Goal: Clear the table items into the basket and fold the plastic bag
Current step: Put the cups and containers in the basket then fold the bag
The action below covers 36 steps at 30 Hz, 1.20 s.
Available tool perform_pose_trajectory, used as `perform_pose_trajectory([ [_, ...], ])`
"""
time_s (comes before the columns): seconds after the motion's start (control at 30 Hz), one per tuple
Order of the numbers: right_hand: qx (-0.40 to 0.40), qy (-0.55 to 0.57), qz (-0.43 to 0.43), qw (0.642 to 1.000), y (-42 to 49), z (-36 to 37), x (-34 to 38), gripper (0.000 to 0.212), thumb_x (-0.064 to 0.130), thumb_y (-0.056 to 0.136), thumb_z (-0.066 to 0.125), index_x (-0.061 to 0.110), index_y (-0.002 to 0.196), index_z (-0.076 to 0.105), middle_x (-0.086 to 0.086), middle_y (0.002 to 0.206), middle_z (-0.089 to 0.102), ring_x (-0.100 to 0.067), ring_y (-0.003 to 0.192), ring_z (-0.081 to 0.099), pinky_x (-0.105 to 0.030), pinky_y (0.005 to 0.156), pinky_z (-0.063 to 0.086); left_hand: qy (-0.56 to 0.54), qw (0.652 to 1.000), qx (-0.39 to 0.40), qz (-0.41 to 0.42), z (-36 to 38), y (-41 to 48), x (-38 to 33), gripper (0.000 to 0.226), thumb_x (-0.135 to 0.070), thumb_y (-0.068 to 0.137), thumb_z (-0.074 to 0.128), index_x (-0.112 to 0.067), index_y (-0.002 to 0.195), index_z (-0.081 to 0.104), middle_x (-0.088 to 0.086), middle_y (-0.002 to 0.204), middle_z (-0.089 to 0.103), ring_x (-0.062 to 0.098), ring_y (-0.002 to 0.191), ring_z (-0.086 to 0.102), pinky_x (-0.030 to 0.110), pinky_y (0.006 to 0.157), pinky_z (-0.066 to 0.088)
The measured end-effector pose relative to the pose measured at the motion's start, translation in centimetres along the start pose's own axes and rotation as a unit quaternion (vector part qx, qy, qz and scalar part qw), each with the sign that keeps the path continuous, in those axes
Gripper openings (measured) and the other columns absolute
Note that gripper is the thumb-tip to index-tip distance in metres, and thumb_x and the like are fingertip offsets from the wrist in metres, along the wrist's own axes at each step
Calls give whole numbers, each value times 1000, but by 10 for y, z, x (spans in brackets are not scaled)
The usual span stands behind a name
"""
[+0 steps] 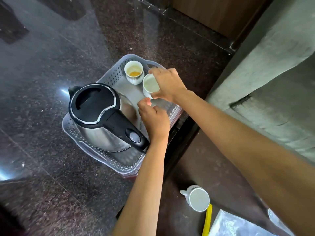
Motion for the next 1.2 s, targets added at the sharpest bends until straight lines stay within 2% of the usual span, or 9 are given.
perform_pose_trajectory([
  [0.2, 15, -22, -31, 999, 15, 13, 8, 69, 39, 73, 72, 14, 131, 44, -2, 131, 56, -20, 123, 51, -33, 104, 26, -17, 1000, -10, -21, 4, 4, 11, 38, 9, 89, 31, 7, 124, 42, 23, 131, 49, 30, 121, 48, 17, 87, 32],
  [0.47, 29, -18, -27, 999, 21, 17, 7, 72, 41, 76, 72, 12, 135, 41, -6, 136, 53, -23, 129, 46, -34, 113, 21, 4, 1000, 5, -10, 8, 1, 12, 37, 7, 89, 32, 5, 125, 41, 22, 131, 48, 30, 121, 47, 16, 86, 30],
  [0.63, 17, 26, -38, 999, 10, 3, 2, 74, 37, 77, 73, 10, 137, 39, -9, 137, 51, -28, 128, 45, -37, 108, 29, 25, 999, 20, 14, 12, -4, 5, 37, 8, 88, 33, 4, 124, 41, 20, 131, 48, 30, 121, 47, 20, 86, 31],
  [0.73, -56, 115, 4, 992, -10, -22, -14, 68, 27, 82, 68, 8, 140, 39, -12, 136, 51, -30, 127, 45, -41, 106, 36, 38, 998, 33, 34, 13, -11, -1, 37, 9, 88, 33, 5, 123, 41, 18, 133, 47, 29, 121, 46, 22, 89, 31],
  [0.8, -111, 160, 42, 980, -32, -39, -29, 66, 25, 83, 66, 7, 140, 38, -14, 136, 51, -30, 127, 46, -44, 106, 37, 51, 996, 48, 54, 14, -18, -5, 37, 9, 87, 33, 4, 123, 41, 17, 133, 46, 27, 120, 46, 19, 87, 30],
  [1.0, -203, 213, 138, 946, -131, -54, -57, 59, 23, 84, 64, 1, 135, 42, -14, 134, 53, -29, 127, 46, -44, 107, 38, 68, 988, 88, 110, 11, -54, -12, 32, 6, 90, 35, 1, 121, 43, 18, 127, 47, 25, 115, 48, 11, 81, 26],
  [1.07, -209, 220, 177, 936, -167, -43, -64, 59, 21, 86, 65, 0, 135, 42, -15, 133, 53, -30, 126, 47, -39, 107, 38, 71, 984, 97, 130, 11, -68, -10, 29, 5, 91, 37, 3, 118, 45, 21, 124, 50, 27, 112, 51, 11, 80, 27],
  [1.2, -175, 223, 234, 930, -238, 0, -70, 60, 21, 85, 67, -2, 135, 44, -17, 133, 53, -33, 125, 48, -41, 107, 37, 85, 972, 141, 170, 17, -99, 4, 25, 5, 90, 39, 6, 114, 48, 23, 116, 53, 29, 108, 53, 11, 78, 28],
])
Point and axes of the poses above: each hand's wrist, its own y-axis towards the middle knuckle, its own z-axis out of the palm, x = y × z, the point moved 8 cm from there along y, towards the middle knuckle
